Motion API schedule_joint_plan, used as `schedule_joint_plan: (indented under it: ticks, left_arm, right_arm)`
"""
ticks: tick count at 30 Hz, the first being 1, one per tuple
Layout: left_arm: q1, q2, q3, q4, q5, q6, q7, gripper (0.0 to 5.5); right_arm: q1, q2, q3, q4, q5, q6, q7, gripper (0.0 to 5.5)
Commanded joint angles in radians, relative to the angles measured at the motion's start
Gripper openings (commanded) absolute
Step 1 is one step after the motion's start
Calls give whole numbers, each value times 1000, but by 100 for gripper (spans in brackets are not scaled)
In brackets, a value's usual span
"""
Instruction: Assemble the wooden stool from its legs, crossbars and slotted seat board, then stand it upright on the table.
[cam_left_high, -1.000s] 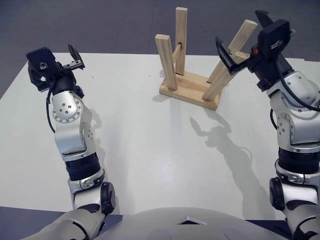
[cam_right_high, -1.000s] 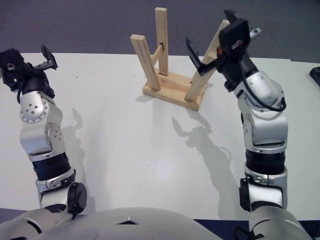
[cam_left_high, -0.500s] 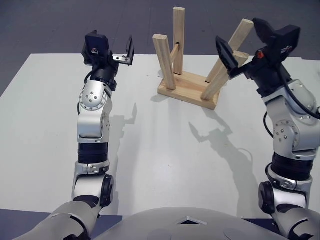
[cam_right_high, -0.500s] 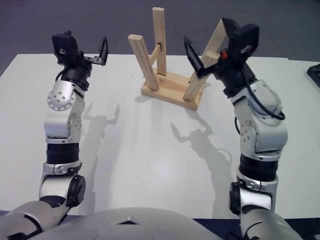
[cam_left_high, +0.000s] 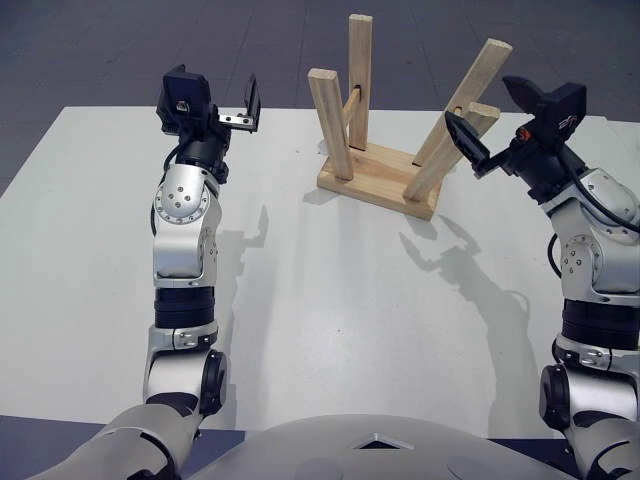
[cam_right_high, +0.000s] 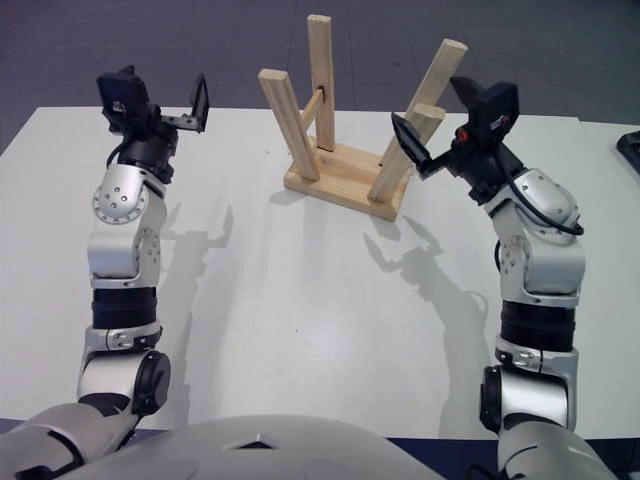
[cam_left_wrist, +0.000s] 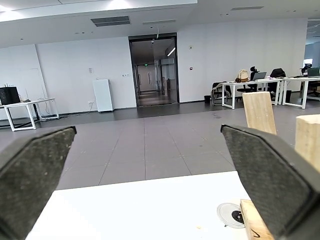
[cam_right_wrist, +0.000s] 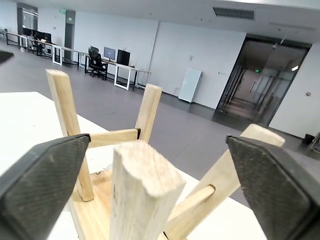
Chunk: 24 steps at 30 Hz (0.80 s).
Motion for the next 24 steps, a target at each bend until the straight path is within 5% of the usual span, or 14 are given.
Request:
schedule_joint_plan:
  ticks: [1, 16, 24]
  left_arm:
    - [-11, 2, -6, 5, 6, 16, 4, 540]
    - [-30, 13, 2, 27, 17, 11, 12, 540]
    - [-56, 48, 31, 39, -17, 29, -26, 540]
  right_arm:
    - [15, -5, 7, 27, -4, -19, 31, 420]
    - [16, -24, 22, 87, 101, 21, 225, 179]
    - [5, -113, 71, 113, 153, 78, 475, 114]
